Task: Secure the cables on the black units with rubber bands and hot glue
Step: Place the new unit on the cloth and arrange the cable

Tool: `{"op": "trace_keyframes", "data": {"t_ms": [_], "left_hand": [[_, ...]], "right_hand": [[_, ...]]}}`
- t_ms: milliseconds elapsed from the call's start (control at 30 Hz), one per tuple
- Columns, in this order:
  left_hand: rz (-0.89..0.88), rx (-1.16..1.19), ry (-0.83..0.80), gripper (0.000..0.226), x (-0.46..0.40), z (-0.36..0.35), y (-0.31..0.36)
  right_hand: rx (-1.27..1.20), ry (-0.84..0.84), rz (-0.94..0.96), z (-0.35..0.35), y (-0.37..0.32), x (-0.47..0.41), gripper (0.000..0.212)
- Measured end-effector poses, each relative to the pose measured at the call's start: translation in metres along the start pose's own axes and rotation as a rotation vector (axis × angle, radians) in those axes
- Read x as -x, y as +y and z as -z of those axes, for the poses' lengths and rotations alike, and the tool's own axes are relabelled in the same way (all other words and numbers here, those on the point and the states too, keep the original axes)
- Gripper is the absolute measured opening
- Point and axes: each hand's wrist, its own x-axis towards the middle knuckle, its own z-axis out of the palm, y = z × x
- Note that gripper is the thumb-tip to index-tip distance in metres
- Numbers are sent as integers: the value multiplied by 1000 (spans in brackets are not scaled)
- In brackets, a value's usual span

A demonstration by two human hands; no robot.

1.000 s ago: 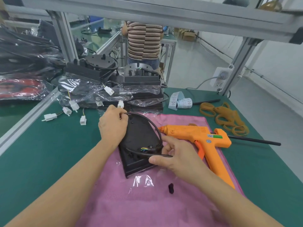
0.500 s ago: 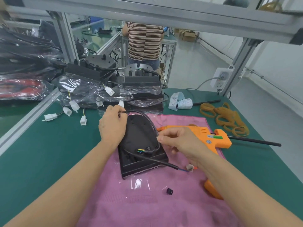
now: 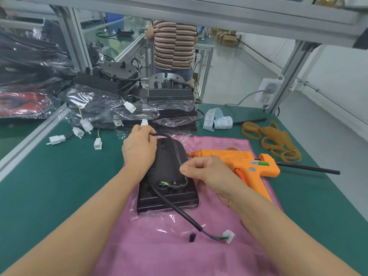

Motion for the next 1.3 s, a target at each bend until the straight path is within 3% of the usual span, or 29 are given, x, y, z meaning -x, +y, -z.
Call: {"op": "trace_keyframes", "data": {"t_ms": [133, 233, 400, 533, 600, 667, 700, 767, 867, 933, 1000, 1100, 1300], "left_hand": [[-10, -36, -16, 25, 1, -1, 5], [35, -31, -9, 25, 1, -2, 3], [79, 41, -15, 24, 5, 2, 4], [136, 137, 37, 27, 12, 11, -6], [168, 137, 34, 27, 14, 13, -8], [181, 132, 11, 28, 15, 13, -8], [182, 138, -6, 29, 15, 13, -8], [183, 166, -44, 33, 14, 17, -12], [179, 205, -100, 34, 12, 24, -20], [165, 197, -129, 22, 9, 26, -21], [128, 145, -150, 7, 2, 26, -18], [11, 114, -196, 12, -7, 23, -11], [-87, 234, -144, 13, -13, 19, 0]], "right_hand": [[242, -41, 46, -14, -1, -2, 21], [501, 185, 122, -17, 12, -2, 30], [486, 339, 175, -17, 24, 3, 23], [543, 248, 223, -20, 3, 15, 7], [574, 219, 251, -26, -8, 36, 29], [832, 105, 300, -39, -13, 59, 60], [1019, 46, 335, -43, -13, 65, 65], [1227, -19, 371, -38, -14, 66, 48], [1040, -121, 302, -21, -13, 62, 25], [911, -118, 262, -24, -8, 65, 33], [814, 0, 316, -28, -6, 59, 40], [887, 143, 404, -27, -9, 30, 36], [948, 327, 298, -25, -3, -30, 27]]}}
